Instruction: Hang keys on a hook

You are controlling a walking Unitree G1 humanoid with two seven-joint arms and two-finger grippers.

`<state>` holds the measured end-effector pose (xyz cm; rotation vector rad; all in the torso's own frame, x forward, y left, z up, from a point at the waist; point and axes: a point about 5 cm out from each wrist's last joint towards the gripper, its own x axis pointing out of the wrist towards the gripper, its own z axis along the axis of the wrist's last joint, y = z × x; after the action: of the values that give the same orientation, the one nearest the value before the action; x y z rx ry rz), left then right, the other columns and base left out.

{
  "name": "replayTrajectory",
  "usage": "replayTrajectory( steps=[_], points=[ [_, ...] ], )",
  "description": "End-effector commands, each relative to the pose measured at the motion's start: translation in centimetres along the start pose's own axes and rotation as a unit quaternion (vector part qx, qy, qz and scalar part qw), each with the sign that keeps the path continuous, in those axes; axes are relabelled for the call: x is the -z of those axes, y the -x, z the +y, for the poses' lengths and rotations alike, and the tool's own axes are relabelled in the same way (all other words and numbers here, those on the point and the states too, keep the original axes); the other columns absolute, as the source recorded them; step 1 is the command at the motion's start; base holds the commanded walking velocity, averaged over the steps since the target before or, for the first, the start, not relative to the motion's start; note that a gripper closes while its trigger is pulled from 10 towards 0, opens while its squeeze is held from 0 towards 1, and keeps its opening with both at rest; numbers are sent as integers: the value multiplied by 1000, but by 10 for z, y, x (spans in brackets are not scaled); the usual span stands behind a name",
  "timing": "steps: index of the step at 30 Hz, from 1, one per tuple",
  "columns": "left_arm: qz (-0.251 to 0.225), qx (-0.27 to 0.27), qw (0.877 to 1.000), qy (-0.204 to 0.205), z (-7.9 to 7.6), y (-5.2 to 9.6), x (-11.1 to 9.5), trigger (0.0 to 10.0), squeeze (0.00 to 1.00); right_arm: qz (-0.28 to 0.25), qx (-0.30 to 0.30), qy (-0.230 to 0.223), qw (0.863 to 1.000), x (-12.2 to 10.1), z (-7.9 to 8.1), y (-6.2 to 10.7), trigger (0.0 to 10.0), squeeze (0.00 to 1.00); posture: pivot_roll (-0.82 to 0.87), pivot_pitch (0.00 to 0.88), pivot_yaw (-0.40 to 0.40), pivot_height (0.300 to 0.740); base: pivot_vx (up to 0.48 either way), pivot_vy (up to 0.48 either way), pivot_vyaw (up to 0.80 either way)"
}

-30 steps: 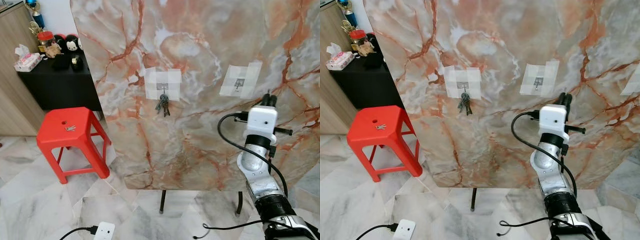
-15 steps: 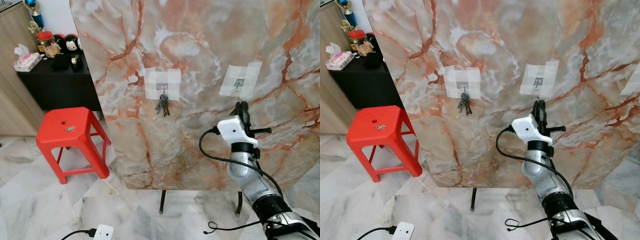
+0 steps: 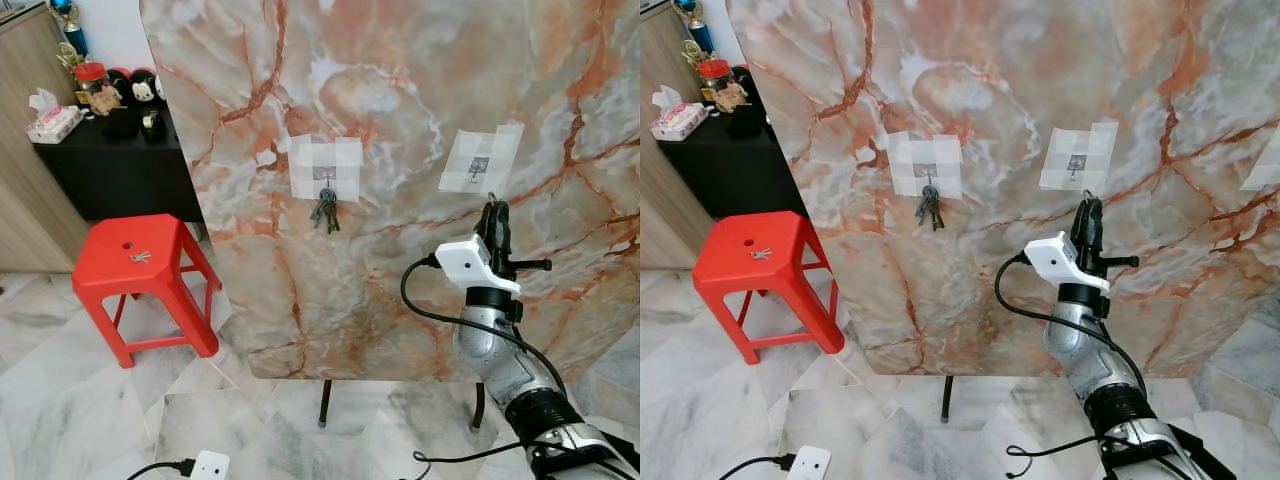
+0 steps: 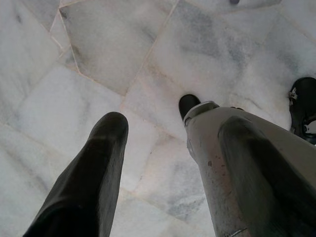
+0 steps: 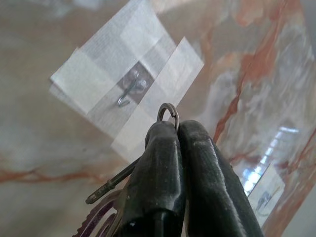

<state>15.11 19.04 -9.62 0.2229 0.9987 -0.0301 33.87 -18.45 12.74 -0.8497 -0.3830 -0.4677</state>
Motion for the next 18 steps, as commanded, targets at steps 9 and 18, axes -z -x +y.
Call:
replayTrajectory(
  steps=[9, 18],
  points=[
    [8, 3, 1000, -5, -2, 0, 2, 10000, 0, -3, 4, 7, 1000, -6, -1, -16, 10000, 0, -85, 22, 3, 740, 0, 0, 0],
    [10, 2, 1000, -4, -5, 1, 4, 10000, 0, -7, 6, 11, 1000, -12, 0, -26, 10000, 0, -82, 21, 3, 740, 0, 0, 0]
  ],
)
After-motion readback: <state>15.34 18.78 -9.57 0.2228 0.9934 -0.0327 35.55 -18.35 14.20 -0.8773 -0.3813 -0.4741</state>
